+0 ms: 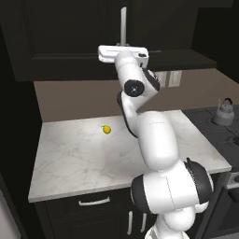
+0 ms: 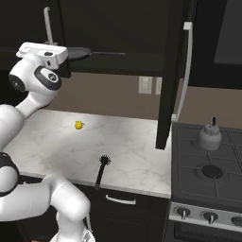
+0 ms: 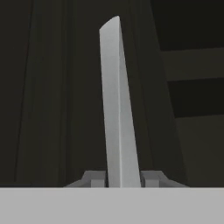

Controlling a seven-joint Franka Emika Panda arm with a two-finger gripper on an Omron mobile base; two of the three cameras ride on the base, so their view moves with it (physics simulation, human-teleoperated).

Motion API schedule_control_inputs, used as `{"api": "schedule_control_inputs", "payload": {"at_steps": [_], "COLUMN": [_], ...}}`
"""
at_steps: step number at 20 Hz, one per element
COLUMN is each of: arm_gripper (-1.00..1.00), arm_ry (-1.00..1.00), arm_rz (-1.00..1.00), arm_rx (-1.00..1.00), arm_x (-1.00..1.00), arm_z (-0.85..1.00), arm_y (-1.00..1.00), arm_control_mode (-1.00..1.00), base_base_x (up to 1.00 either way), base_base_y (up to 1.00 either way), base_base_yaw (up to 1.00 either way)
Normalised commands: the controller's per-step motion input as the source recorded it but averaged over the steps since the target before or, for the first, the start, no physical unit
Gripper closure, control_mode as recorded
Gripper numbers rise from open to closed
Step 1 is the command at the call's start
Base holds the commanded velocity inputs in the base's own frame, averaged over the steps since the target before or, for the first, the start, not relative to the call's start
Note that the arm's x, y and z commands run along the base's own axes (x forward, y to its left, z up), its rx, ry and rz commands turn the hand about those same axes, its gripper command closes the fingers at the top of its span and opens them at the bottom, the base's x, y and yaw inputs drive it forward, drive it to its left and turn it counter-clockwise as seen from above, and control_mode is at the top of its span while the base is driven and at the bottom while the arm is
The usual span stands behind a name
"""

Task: Pick the pan from the cabinet and place it on the stove. Then turn on the stove burner for the pan.

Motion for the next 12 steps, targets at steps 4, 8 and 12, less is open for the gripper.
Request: {"api": "schedule_control_inputs", "payload": {"at_steps": [4, 8, 12], "arm_gripper": [1.0, 1.0, 1.0], "arm_ry": [0.14, 0.14, 0.12], "arm_rz": [0.0, 0.0, 0.0], "arm_rx": [0.01, 0.04, 0.04], "arm_x": [-0.62, -0.74, -0.84], "arm_z": [0.0, 0.0, 0.0], "arm_y": [0.48, 0.44, 0.45], "arm_control_mode": [-1.0, -1.0, -1.0], "base_base_x": [0.0, 0.0, 0.0], "base_base_y": [0.0, 0.0, 0.0], "base_base_yaw": [0.0, 0.0, 0.0]}}
